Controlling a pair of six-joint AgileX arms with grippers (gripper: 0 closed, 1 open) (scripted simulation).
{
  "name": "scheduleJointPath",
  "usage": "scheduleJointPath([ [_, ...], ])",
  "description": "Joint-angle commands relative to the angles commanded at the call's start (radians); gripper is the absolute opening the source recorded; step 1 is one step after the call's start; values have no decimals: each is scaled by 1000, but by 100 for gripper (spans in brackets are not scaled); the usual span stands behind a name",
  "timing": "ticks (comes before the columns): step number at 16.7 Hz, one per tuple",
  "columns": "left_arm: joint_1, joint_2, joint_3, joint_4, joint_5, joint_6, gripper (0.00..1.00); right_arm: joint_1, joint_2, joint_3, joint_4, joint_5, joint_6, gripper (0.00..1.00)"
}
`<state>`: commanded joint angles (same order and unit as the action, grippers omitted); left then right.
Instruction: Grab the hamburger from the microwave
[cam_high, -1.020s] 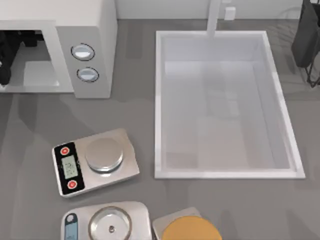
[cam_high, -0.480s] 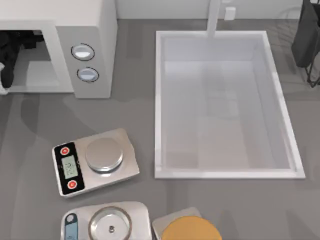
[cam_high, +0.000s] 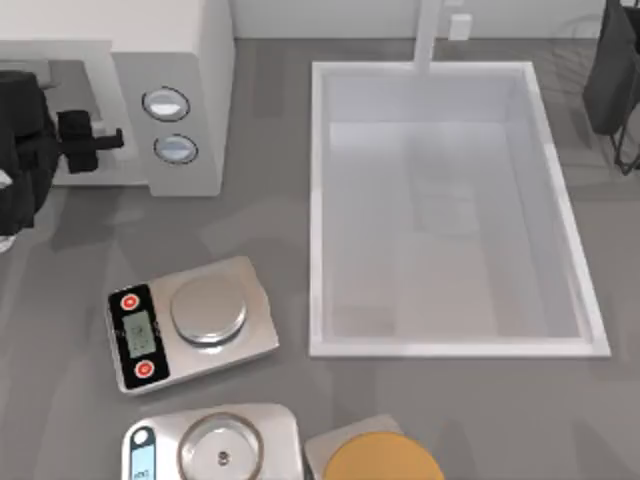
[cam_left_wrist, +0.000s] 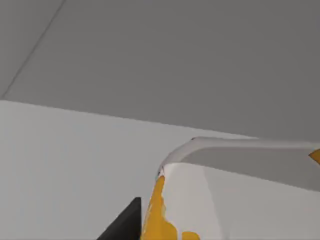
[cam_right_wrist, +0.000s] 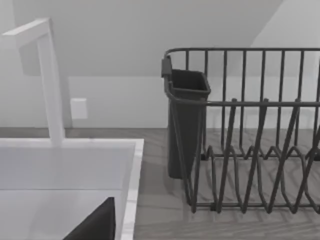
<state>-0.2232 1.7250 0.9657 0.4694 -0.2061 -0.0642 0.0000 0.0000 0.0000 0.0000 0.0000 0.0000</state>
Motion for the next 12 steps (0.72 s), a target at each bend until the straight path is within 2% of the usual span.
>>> scheduleJointPath([
  [3,-88,-247,-214,-56,-72,-29,0,0,0,0,0,0,0,100],
  [6,-154,-403,-366,-99,-127,-51,0,0,0,0,0,0,0,100],
  [12,-184,-464,-426,-118,-151,-61,0,0,0,0,0,0,0,100],
])
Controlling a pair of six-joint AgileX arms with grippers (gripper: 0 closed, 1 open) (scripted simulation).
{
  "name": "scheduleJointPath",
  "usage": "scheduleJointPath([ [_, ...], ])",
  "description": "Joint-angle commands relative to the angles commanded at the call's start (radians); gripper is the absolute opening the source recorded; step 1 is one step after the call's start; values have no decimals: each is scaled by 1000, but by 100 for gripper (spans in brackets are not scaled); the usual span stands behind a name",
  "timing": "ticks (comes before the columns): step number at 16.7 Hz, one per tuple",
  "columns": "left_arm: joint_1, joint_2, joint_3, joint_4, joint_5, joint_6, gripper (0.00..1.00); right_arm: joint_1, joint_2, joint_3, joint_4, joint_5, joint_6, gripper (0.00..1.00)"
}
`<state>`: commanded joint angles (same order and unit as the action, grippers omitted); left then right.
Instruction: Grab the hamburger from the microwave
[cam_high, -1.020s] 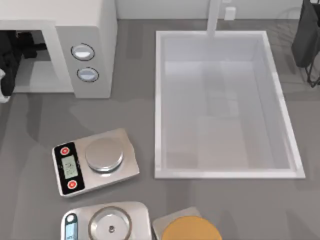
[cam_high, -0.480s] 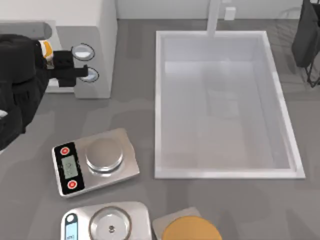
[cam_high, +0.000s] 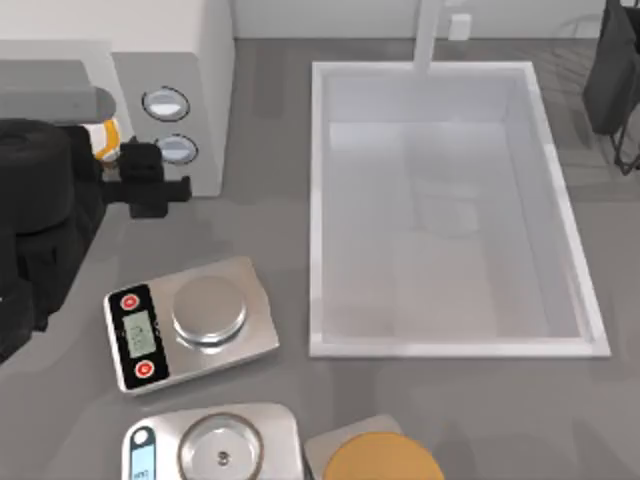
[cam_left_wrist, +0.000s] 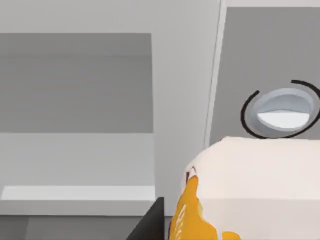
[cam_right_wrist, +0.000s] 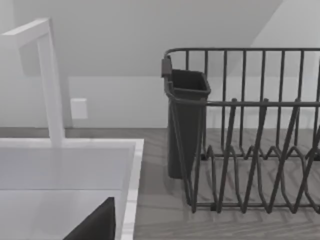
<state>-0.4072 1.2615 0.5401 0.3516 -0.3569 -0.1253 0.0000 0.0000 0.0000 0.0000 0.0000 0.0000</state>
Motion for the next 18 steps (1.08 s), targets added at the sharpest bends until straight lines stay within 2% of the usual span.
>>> scheduleJointPath([
  [3,11,21,6,17,-6,0,0,0,0,0,0,0,0,100],
  [6,9,77,21,114,-35,-8,0,0,0,0,0,0,0,100],
  [11,5,303,-6,467,-72,-17,0,0,0,0,0,0,0,100],
  [15,6,550,-113,765,-41,-8,0,0,0,0,0,0,0,100],
  [18,2,673,-192,890,-5,0,0,0,0,0,0,0,0,100],
])
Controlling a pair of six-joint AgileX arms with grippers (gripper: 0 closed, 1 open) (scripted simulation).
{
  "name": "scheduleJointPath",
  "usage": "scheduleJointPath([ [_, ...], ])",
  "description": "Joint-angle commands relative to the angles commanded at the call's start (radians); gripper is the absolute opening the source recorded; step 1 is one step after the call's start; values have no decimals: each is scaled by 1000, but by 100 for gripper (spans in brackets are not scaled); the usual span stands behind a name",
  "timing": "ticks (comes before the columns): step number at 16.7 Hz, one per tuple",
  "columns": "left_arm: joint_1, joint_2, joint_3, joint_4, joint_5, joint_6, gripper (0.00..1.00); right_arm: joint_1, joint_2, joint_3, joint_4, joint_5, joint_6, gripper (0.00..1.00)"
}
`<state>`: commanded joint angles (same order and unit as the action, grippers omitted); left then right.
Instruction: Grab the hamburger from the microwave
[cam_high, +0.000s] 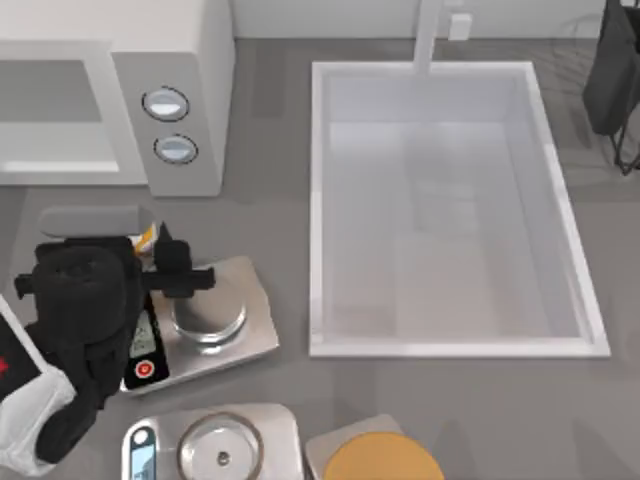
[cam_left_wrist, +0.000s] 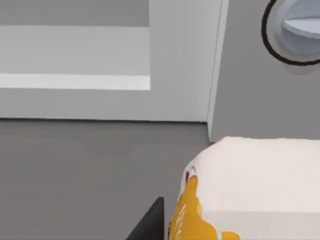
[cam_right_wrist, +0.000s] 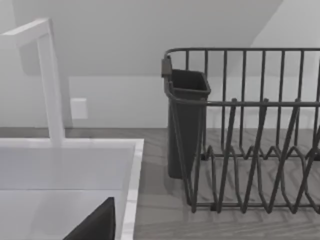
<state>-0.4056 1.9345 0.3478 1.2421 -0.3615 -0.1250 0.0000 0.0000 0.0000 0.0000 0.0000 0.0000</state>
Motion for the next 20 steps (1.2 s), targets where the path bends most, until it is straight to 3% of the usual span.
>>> scheduleJointPath([
  [6,-2,32,-24,32,14,3,0,0,0,0,0,0,0,100],
  [19,-2,32,-24,32,14,3,98,0,0,0,0,0,0,100],
  [20,-2,32,-24,32,14,3,100,0,0,0,0,0,0,100],
])
